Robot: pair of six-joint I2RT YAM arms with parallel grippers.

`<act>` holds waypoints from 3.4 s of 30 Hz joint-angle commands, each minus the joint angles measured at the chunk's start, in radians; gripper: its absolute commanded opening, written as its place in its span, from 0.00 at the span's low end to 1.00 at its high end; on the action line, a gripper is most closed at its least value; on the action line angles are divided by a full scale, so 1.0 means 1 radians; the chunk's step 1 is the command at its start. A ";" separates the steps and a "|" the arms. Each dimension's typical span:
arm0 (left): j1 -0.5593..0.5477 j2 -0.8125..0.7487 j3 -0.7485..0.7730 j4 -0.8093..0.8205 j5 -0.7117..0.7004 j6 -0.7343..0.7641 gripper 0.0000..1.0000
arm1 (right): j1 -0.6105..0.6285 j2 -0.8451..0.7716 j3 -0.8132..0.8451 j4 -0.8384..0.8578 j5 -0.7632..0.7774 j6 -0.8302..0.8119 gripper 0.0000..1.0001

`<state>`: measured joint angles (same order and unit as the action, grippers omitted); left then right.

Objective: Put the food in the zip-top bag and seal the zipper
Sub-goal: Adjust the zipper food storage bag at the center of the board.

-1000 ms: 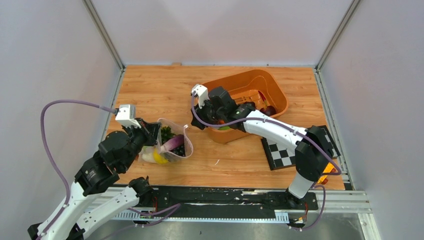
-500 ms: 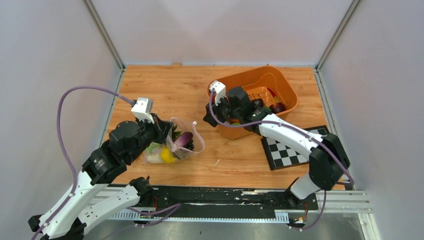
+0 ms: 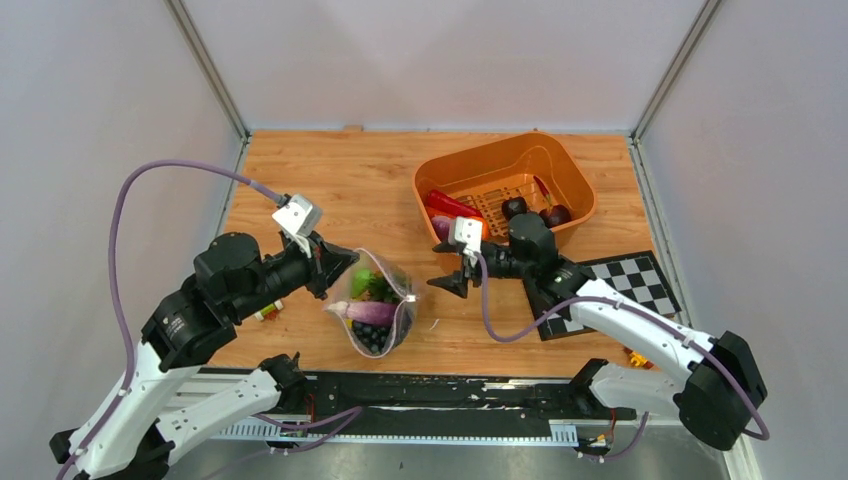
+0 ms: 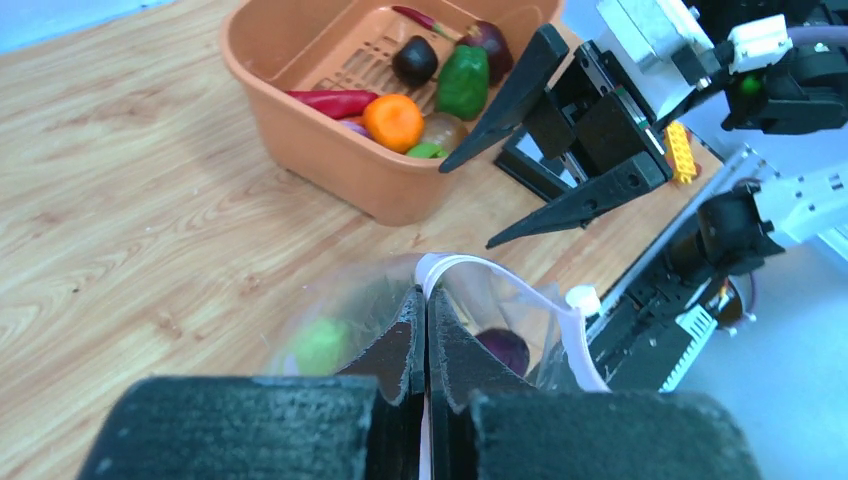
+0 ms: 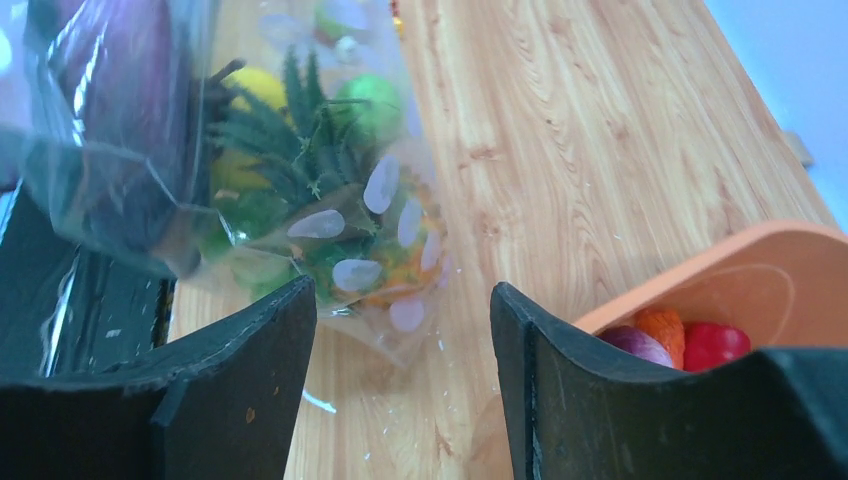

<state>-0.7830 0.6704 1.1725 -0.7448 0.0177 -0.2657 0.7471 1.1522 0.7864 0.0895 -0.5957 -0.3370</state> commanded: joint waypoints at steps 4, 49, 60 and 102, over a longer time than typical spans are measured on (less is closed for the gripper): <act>-0.001 0.023 0.013 0.088 0.121 0.053 0.00 | -0.001 -0.115 -0.068 0.053 -0.292 -0.176 0.64; -0.001 -0.025 -0.110 0.238 -0.062 -0.070 0.00 | 0.038 0.014 -0.026 0.188 -0.268 -0.073 0.10; -0.001 -0.007 -0.112 0.175 -0.134 -0.059 0.15 | 0.029 0.014 0.008 0.209 -0.135 0.032 0.00; -0.783 0.096 -0.229 0.210 -0.800 0.162 0.87 | -0.159 0.160 0.106 0.229 0.011 0.478 0.00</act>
<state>-1.4567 0.6712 0.9344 -0.5716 -0.5213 -0.1127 0.5976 1.3224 0.8417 0.3092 -0.6079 0.1226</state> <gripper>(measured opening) 0.868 0.011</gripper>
